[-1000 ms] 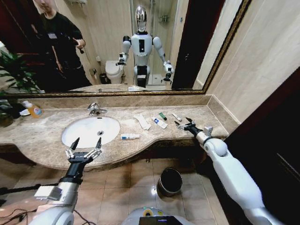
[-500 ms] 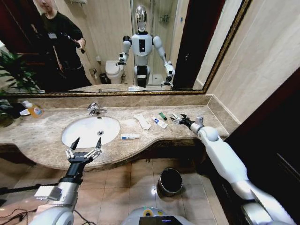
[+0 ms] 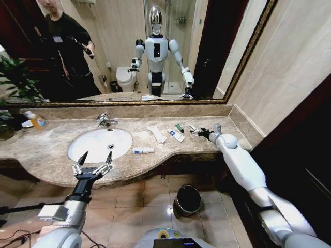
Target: Pick up the trash from the sink and place it in the trash bin.
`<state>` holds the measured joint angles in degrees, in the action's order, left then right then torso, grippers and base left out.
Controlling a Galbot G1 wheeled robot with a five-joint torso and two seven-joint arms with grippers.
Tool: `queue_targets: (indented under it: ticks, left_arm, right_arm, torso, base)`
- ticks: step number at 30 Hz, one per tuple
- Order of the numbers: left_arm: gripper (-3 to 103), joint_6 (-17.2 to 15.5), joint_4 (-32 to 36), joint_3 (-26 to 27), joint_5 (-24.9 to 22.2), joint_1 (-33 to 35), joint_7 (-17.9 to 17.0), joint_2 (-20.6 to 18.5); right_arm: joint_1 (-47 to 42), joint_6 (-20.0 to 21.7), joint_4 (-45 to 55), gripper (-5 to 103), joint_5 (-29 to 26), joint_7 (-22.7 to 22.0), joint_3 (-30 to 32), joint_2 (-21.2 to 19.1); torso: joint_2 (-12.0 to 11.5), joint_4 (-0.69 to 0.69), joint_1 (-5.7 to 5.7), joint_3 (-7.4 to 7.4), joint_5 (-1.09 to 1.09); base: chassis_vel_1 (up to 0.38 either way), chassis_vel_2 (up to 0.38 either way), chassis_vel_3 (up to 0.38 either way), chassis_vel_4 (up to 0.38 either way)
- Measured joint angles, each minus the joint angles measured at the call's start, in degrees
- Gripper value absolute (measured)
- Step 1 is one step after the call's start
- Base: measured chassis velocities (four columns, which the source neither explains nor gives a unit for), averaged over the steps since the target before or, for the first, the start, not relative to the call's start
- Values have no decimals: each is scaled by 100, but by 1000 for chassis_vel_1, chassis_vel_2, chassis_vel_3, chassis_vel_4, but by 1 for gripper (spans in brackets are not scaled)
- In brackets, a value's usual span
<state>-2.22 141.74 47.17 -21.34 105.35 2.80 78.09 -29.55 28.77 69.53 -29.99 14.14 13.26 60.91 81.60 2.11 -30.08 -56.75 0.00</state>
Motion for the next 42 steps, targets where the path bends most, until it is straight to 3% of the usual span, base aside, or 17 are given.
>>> queue_targets:
  ticks: [6,9,12,14,21,33,37,42]
  left_arm:
    - [100,0,0,0,0,0,0,0]
    - [100,0,0,0,0,0,0,0]
    - [100,0,0,0,0,0,0,0]
    - [100,0,0,0,0,0,0,0]
    - [100,0,0,0,0,0,0,0]
    - [100,0,0,0,0,0,0,0]
    - [100,0,0,0,0,0,0,1]
    - [100,0,0,-1,0,0,3,-1]
  right_arm:
    - [-1,3,-63,77,6,-105,14,27]
    - [-2,3,-100,71,8,-136,22,38]
    - [-12,-11,-118,55,31,-154,30,40]
    - [-21,-23,-115,55,40,-165,34,38]
    - [-200,-127,77,23,53,-258,63,-36]
    - [-635,-256,927,4,-207,-776,323,-265]
    - [-1204,-195,1782,0,-528,-944,701,-603]
    - [-2557,-149,3255,0,-852,-1155,1350,-1077]
  torso:
    - [1,0,0,0,0]
    - [1,0,0,0,0]
    - [1,0,0,0,0]
    - [1,0,0,0,0]
    - [1,-1,0,0,0]
    - [1,0,0,0,1]
    - [1,1,0,1,0]
    - [1,-4,1,1,2]
  base:
    - [0,0,0,0]
    - [0,0,0,0]
    - [0,0,0,0]
    - [0,0,0,0]
    - [0,0,0,0]
    - [0,0,0,0]
    - [0,0,0,0]
    - [0,0,0,0]
